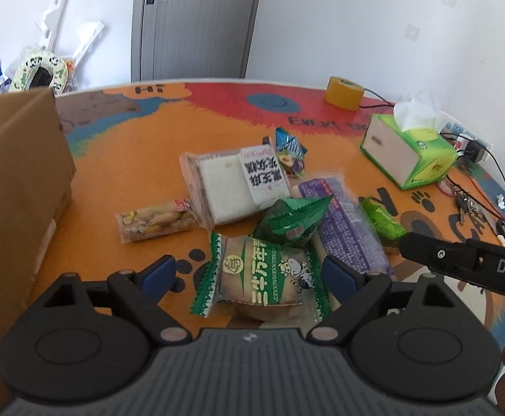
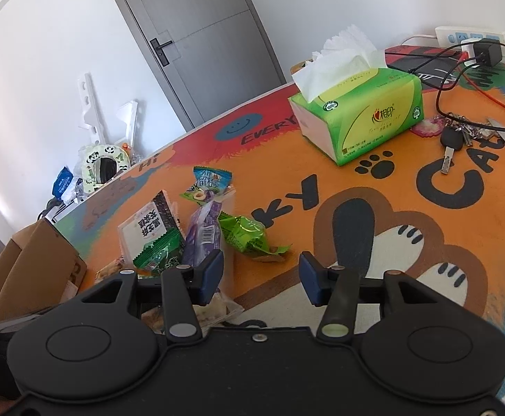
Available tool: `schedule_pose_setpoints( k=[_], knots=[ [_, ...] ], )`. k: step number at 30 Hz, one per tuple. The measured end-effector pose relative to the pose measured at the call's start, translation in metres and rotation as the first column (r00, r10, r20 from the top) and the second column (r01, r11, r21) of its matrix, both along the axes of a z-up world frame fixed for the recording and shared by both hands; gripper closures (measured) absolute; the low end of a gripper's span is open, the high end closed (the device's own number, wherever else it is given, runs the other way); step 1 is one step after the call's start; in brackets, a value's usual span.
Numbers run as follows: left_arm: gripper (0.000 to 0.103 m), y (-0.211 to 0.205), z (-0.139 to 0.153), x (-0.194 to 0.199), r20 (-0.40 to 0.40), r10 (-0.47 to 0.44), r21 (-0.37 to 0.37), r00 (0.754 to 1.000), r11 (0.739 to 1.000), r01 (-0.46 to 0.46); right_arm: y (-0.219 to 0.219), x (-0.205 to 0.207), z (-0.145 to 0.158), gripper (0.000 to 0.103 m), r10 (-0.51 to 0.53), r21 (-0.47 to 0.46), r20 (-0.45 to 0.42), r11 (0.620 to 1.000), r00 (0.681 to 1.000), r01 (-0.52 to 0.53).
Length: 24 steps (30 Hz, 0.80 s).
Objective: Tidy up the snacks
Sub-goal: 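Return both tools to the snack pile, then grasp the green-printed bread pack with the left tool while the right tool grasps green candy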
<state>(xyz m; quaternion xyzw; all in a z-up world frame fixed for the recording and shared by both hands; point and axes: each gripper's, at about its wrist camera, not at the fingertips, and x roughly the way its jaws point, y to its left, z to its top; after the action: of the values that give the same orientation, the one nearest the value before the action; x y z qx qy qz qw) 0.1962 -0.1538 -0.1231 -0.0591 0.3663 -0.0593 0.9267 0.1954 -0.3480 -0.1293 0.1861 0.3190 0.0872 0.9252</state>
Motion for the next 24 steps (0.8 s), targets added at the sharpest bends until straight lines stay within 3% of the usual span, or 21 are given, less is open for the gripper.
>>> schedule_pose_setpoints(
  k=[4,6,8,10,17,22,23,24],
  knots=[
    [0.016,-0.003,-0.004,0.003,0.017,0.022,0.036,1.000,0.999,-0.023,0.000,0.007,-0.004,0.053,0.002,0.004,-0.001,1.000,1.000,-0.002],
    [0.023,-0.004,-0.004,0.003,0.028,0.041,0.054,0.999,0.998,-0.042,0.002,0.010,-0.005,0.053,0.010,0.004,0.000,1.000,1.000,-0.010],
    [0.038,-0.004,-0.004,0.002,0.035,0.036,0.070,0.999,0.997,-0.038,0.004,0.013,-0.005,0.053,0.016,-0.001,0.005,1.000,1.000,-0.016],
    [0.043,0.000,-0.002,0.001,0.036,0.036,0.060,0.999,0.997,-0.038,0.007,0.016,-0.007,0.053,0.017,-0.004,0.006,1.000,1.000,-0.017],
    [0.054,0.014,0.000,-0.002,0.031,0.055,0.036,0.998,0.998,-0.056,0.016,0.028,-0.003,0.053,0.017,-0.062,0.029,0.998,0.999,-0.015],
    [0.056,0.024,0.003,-0.007,0.027,0.089,0.007,0.996,0.996,-0.089,0.024,0.038,-0.008,0.054,0.031,-0.089,0.012,0.996,0.999,-0.030],
    [0.056,0.026,0.004,-0.009,0.028,0.095,0.003,0.995,0.995,-0.095,0.025,0.039,-0.010,0.058,0.031,-0.096,-0.001,0.995,1.000,-0.031],
    [0.056,0.028,0.005,-0.010,0.034,0.099,0.001,0.994,0.995,-0.100,0.027,0.038,-0.012,0.070,0.034,-0.116,-0.003,0.993,0.999,-0.034]
  ],
)
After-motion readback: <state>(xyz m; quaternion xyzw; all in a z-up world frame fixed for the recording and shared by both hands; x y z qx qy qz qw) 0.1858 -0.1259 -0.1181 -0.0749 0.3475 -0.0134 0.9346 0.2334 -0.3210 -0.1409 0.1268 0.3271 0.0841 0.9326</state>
